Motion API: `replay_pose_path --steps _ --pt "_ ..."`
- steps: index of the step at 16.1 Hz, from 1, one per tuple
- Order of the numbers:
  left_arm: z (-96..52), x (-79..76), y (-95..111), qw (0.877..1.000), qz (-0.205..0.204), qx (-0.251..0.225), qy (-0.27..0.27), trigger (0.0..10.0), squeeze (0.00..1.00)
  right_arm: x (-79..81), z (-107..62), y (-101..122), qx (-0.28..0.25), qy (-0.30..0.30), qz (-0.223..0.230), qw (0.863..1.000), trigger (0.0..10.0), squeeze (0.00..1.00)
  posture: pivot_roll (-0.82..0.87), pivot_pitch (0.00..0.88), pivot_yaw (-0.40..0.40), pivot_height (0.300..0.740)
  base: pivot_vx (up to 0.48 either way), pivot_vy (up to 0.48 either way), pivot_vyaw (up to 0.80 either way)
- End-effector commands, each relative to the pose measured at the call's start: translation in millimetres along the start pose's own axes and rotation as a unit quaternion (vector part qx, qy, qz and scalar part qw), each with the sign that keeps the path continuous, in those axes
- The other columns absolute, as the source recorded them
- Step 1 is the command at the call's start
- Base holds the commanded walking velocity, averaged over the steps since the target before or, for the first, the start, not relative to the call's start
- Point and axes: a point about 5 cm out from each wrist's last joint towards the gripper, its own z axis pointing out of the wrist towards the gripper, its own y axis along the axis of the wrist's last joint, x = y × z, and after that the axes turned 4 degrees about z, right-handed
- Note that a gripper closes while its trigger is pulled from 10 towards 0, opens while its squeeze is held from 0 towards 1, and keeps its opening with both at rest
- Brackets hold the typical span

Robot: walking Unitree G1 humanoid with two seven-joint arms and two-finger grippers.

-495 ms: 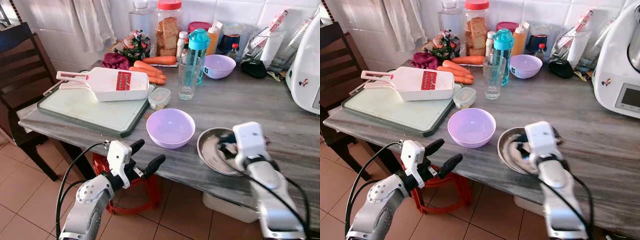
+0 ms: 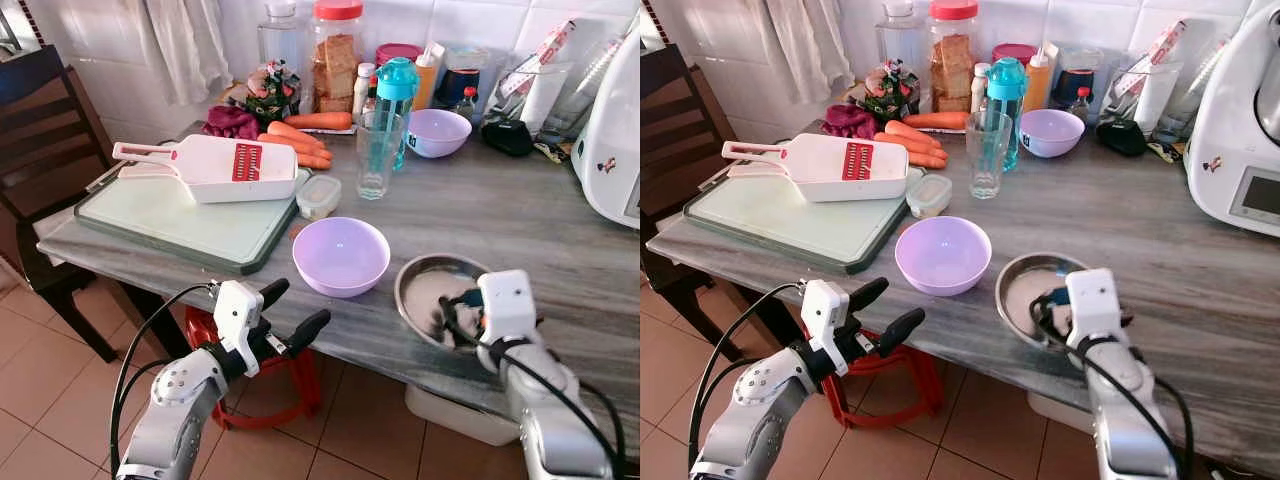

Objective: Setting the table

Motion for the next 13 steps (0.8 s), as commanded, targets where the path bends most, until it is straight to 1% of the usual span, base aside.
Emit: replay_pose_path --steps 1,4,8,12,13 --pt "0.8 1.1 3.6 1.000 0.006 0.000 -0.008 10.0 0.00 6.4 0.3 -5.3 0.018 0.024 0.014 0.999 10.0 1.00 -0.04 0.009 0.018 0.740 0.000 0.000 0.00" --pt "1.2 1.8 4.2 1.000 0.006 0.000 -0.008 10.0 0.00 13.0 0.3 -6.5 0.030 0.048 0.022 0.998 10.0 1.00 -0.04 0.009 0.019 0.740 0.000 0.000 0.00" --pt "1.0 1.6 4.0 1.000 0.005 0.001 -0.007 10.0 0.00 18.8 1.7 -5.5 0.035 0.064 0.025 0.997 10.0 1.00 -0.04 0.009 0.019 0.740 0.000 0.000 0.00" --pt "1.5 1.7 4.2 1.000 0.006 0.001 -0.006 10.0 0.00 24.4 8.5 -2.9 0.038 0.076 0.029 0.996 10.0 1.00 -0.03 0.005 0.017 0.740 0.000 0.000 0.00" --pt "1.5 1.8 4.3 1.000 0.006 0.001 -0.006 10.0 0.00 25.6 12.7 -0.9 0.035 0.076 0.036 0.996 10.0 1.00 -0.03 0.005 0.017 0.740 0.000 0.000 0.00"
